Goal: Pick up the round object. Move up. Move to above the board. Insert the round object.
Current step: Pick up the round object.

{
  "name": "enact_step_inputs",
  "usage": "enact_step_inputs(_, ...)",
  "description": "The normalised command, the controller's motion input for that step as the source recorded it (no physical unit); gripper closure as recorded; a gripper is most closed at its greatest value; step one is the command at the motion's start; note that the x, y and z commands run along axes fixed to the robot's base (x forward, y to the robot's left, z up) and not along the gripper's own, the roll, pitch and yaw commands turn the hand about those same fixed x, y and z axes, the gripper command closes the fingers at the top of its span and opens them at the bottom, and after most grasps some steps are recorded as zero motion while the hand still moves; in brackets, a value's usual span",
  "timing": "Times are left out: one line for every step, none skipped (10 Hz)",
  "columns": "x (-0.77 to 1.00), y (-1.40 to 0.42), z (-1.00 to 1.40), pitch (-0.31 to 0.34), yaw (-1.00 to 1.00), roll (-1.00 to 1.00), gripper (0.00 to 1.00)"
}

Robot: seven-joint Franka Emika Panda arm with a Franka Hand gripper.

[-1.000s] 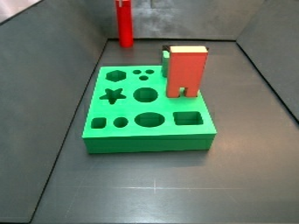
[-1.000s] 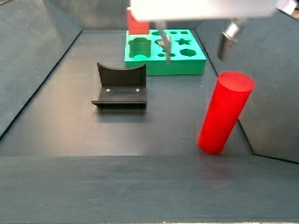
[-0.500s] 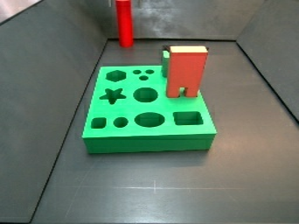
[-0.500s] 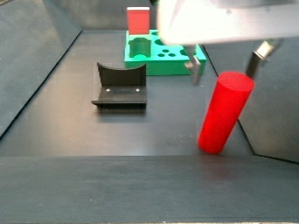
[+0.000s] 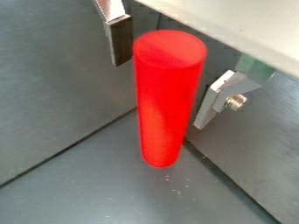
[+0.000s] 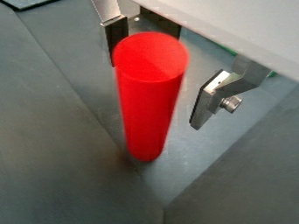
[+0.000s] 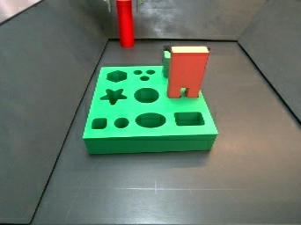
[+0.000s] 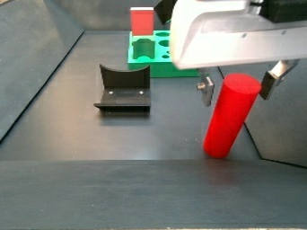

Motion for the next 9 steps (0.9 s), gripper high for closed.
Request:
enact_step_inputs(0.14, 0.17, -0.11, 0.0, -0.06, -0.14, 0.0)
enact_step_inputs(0.0, 0.12, -0.05, 0.0, -0.04, -0.13, 0.0)
enact_step_inputs(-0.08, 0.03, -0.07, 0.0, -0.1, 0.0, 0.0)
enact_step_inputs(-0.15, 0.0, -0.01, 0.0, -0.16, 0.07, 0.0)
enact_step_inputs(0.0, 0.0, 0.0, 0.0, 0.0, 0.0, 0.0)
enact_step_inputs(0.0, 0.0, 0.0, 0.0, 0.0, 0.0, 0.0)
enact_step_inputs(0.0, 0.0, 0.0, 0.0, 0.0, 0.0, 1.0)
enact_step_inputs(0.0, 0.0, 0.0, 0.0, 0.0, 0.0, 1.0)
enact_step_inputs(0.0, 0.0, 0.0, 0.0, 0.0, 0.0, 1.0)
